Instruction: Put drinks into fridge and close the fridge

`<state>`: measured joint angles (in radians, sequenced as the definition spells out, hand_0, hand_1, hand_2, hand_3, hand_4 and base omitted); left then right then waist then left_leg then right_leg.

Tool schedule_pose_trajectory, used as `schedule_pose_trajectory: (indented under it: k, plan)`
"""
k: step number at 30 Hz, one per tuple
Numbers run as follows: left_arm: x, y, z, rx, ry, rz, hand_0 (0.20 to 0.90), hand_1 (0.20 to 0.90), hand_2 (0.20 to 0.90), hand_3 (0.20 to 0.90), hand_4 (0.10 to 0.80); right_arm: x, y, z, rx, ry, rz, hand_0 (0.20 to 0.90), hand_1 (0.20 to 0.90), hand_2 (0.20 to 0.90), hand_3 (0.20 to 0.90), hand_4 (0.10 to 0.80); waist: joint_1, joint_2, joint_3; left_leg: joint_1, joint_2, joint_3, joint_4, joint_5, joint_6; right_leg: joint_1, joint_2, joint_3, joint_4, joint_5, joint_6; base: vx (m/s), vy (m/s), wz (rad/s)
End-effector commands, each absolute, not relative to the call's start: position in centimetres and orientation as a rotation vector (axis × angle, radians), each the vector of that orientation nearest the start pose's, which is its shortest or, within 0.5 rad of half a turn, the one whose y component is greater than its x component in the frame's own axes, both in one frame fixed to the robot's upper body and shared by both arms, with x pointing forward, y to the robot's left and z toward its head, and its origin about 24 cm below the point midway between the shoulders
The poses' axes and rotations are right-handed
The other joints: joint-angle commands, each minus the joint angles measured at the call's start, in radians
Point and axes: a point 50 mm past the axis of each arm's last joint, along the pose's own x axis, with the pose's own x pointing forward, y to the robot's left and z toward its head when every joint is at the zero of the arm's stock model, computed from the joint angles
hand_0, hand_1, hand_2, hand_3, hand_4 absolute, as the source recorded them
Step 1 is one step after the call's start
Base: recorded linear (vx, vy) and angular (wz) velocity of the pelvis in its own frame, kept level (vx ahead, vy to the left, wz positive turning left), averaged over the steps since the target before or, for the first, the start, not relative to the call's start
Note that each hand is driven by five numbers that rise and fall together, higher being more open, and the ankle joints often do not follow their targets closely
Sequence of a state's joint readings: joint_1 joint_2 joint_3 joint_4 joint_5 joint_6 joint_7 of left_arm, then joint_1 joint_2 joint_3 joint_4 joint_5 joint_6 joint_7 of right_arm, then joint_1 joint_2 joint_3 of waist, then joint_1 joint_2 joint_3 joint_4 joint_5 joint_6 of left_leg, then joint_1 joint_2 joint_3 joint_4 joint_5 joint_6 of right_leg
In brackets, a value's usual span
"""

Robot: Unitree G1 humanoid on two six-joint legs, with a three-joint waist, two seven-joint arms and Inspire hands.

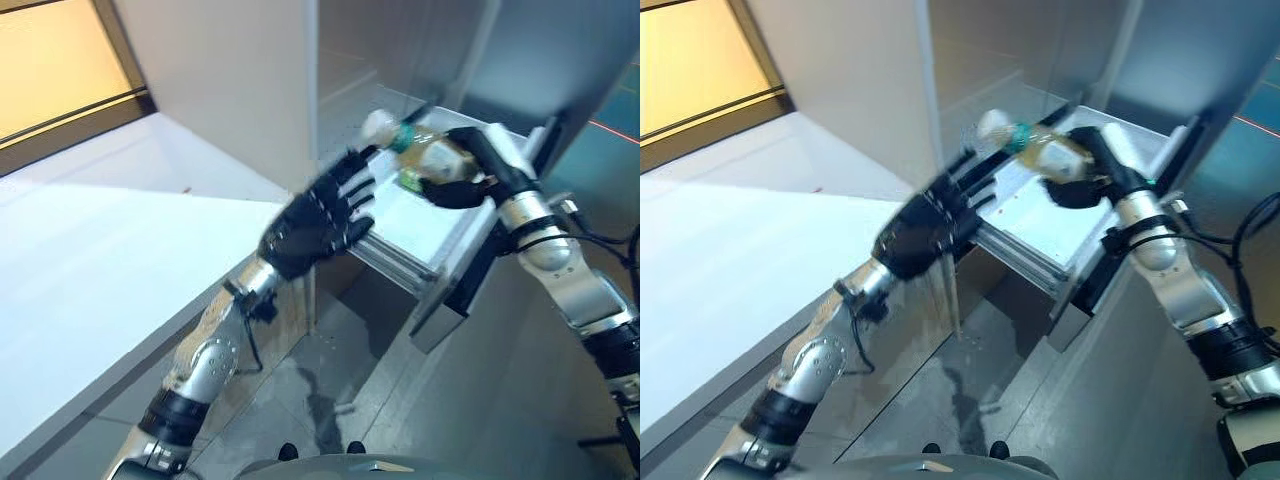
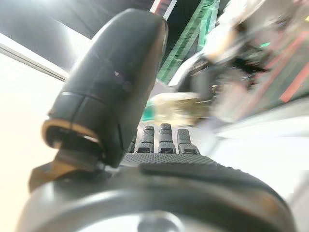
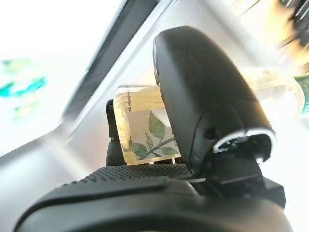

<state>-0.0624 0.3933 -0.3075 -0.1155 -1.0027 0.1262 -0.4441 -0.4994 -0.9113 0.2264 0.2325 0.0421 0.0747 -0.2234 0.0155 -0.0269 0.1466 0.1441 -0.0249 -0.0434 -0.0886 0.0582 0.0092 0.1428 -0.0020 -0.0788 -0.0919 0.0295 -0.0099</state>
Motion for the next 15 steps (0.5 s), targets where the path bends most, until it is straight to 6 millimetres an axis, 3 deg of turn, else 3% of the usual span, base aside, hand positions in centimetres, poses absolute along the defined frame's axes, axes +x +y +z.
schedule_pose_trajectory:
  k: [1, 3, 7, 15]
  plan:
    - [22.9, 11.6, 6.5, -0.686, 0.099, -0.92, 0.9, 0.9, 0.9, 0.9, 0.8, 30.8, -30.1, 33.8, -0.776, -0.729, -0.57, 0.3, 0.3, 0.3, 0.2, 0.1, 0.057, -0.035, -0.104, -0.002, -0.003, -0.018, 0.04, -0.08, 0.003, 0.013, 0.003, -0.026, 0.064, -0.048, 0.01, 0.113, -0.003, 0.36]
    - [21.8, 12.4, 4.0, -0.676, 0.231, -0.898, 0.9, 0.9, 0.9, 0.9, 0.8, 31.1, -31.7, 34.1, -0.797, -0.67, -0.623, 0.3, 0.3, 0.3, 0.2, 0.1, 0.083, -0.032, -0.101, 0.002, -0.002, -0.035, 0.041, -0.083, -0.004, 0.025, 0.001, -0.048, 0.066, -0.062, 0.009, 0.112, -0.003, 0.26]
    - [20.3, 13.6, 1.1, -0.617, 0.395, -0.863, 0.9, 0.9, 0.9, 0.9, 0.8, 31.7, -34.1, 33.9, -0.823, -0.554, -0.678, 0.3, 0.3, 0.3, 0.2, 0.1, 0.113, -0.024, -0.094, -0.01, -0.004, -0.063, 0.048, -0.075, -0.011, 0.028, -0.006, -0.082, 0.072, -0.07, 0.005, 0.07, 0.005, 0.34]
    - [17.4, 17.9, -5.6, -0.301, 0.656, -0.683, 0.9, 0.9, 0.9, 0.9, 0.8, 33.1, -37.4, 30.4, -0.789, -0.216, -0.68, 0.3, 0.3, 0.3, 0.2, 0.1, 0.164, 0.003, -0.042, -0.077, -0.007, -0.105, 0.07, -0.052, -0.032, -0.014, -0.016, -0.145, 0.086, -0.077, -0.004, 0.028, 0.001, 0.3]
